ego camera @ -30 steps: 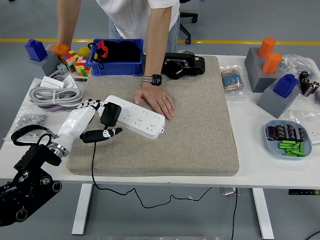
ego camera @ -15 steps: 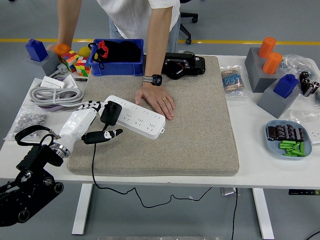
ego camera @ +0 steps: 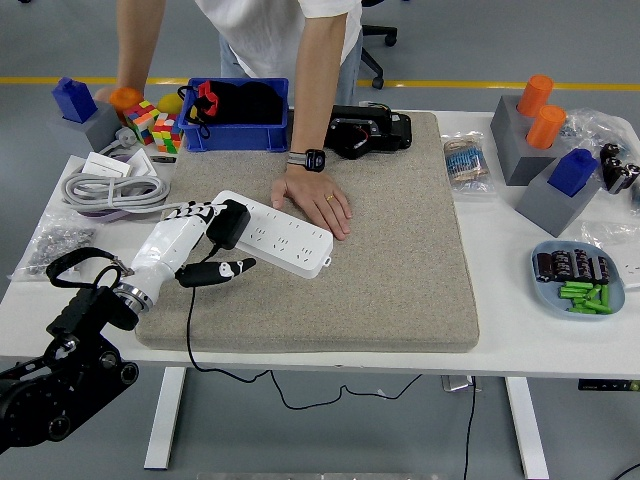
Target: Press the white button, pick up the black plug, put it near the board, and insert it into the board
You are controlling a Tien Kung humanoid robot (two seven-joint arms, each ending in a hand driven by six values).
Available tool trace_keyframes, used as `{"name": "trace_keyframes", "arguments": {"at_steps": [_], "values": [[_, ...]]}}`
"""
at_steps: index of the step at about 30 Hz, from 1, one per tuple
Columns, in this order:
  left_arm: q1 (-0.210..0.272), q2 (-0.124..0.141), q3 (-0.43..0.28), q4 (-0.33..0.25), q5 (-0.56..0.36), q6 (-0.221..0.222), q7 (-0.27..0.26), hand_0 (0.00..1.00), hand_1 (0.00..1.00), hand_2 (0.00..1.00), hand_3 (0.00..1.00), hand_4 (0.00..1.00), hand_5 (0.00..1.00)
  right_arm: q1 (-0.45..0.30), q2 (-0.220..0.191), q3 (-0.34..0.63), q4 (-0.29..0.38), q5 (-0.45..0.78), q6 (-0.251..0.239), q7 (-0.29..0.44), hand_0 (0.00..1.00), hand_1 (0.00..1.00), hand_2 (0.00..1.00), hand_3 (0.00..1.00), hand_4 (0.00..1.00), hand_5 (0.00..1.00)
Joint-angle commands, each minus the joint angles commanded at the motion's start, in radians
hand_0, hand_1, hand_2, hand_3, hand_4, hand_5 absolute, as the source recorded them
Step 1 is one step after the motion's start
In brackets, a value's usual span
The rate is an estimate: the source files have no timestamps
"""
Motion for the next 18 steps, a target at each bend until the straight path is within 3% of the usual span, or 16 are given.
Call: {"name": "trace_keyframes", "arguments": {"at_steps": [13,18], "values": [[-0.052,-0.032,0.021,0.036,-0.002,-0.006,0.027,0.985,0.973,0.912,0.859,0.91,0.735,0.0,0.001,0.0,0.001,0.0,0.0,0.0,0.605,0.576,0.568,0.582,0.648,0.362],[-0.056,-0.032,0.012,0.037,-0.014,-0.003,0.026,0.985,0.973,0.912,0.859,0.91,0.735,-0.001,0.0,0.0,0.001,-0.001,-0.001,0.0,0.605,0.576,0.568,0.582,0.648,0.362]]}}
